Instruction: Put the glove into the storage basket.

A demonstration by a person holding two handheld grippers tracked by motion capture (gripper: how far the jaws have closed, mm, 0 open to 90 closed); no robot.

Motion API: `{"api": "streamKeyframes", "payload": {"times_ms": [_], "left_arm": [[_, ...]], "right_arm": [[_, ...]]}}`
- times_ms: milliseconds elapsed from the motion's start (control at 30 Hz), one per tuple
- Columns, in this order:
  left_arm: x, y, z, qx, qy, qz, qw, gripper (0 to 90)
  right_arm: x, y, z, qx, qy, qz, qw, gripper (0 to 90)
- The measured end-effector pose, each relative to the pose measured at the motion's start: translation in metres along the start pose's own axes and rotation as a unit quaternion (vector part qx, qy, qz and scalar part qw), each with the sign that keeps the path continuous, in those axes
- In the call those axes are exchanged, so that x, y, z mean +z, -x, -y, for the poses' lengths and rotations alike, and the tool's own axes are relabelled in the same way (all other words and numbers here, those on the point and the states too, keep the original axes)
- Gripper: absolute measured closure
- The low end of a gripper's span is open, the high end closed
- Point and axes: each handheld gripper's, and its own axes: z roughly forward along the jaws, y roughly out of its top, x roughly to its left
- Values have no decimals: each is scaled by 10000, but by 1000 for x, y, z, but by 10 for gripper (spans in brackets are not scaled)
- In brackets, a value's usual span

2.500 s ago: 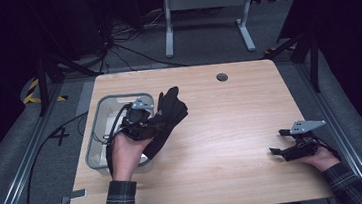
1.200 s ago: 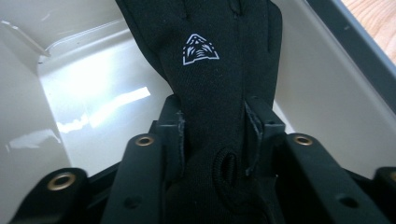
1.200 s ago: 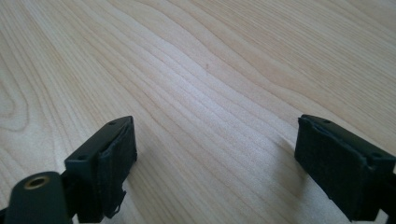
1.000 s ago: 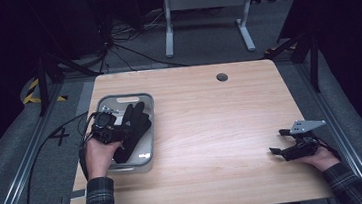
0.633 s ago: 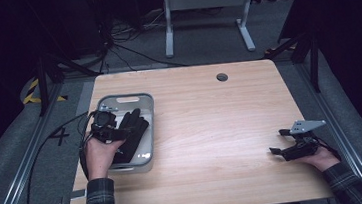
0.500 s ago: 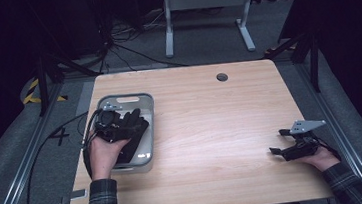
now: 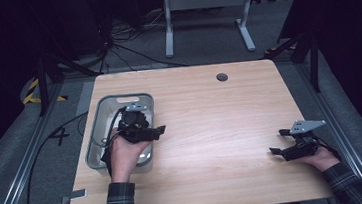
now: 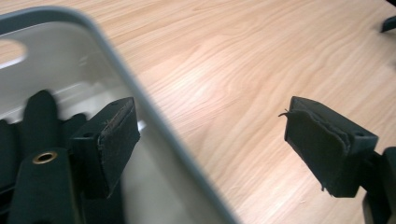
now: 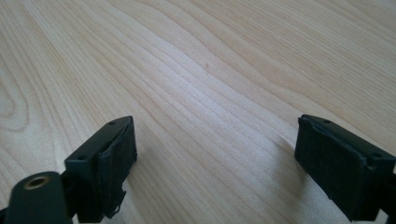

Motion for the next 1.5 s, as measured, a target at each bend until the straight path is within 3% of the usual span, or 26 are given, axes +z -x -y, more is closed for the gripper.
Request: {"api": "streamKeyframes", "payload": {"times_ms": [200,233,333,533,800,933,1100,1300,1367,1500], "left_arm": [[16,30,-3,249,-20,173,9995,171],[16,30,-3,249,-20,173,9995,172],[31,49,-1,448,-106,331,9984,170],[55,70,6,570,-237,434,9971,163],[79,89,19,772,-256,461,9956,155],[93,96,28,866,-419,497,9941,153],[109,105,41,970,-539,311,9933,127],[122,106,49,1126,-849,212,9898,78],[124,109,51,1261,-761,154,9890,63],[125,108,55,1291,-613,218,9895,15]], "right_arm": [[0,0,0,-1,0,-1,10000,133],[0,0,0,-1,0,0,10000,132],[0,0,0,1,3,2,10000,132],[0,0,0,-1,-1,0,10000,132],[0,0,0,0,1,0,10000,133],[0,0,0,0,3,2,10000,132],[0,0,0,1,3,3,10000,133],[0,0,0,-6,-2,10,10000,132],[0,0,1,-5,-1,8,10000,132],[0,0,1,-6,-1,9,10000,133]]}}
